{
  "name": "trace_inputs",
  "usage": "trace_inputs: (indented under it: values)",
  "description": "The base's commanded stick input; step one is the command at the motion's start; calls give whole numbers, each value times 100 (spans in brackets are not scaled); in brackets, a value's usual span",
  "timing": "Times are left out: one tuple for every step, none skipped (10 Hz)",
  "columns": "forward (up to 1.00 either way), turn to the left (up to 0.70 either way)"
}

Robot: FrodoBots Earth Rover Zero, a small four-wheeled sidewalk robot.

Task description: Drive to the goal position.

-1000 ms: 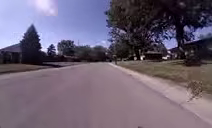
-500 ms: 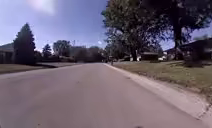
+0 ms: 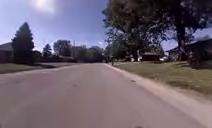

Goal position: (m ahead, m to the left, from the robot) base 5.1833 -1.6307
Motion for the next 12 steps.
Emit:
trace_inputs:
  values:
    - [100, 0]
    - [100, 0]
    - [100, 0]
    - [100, 0]
    - [100, 0]
    - [100, 0]
    - [100, 0]
    - [100, 0]
    - [100, 0]
    - [100, 0]
    - [100, 0]
    - [100, 0]
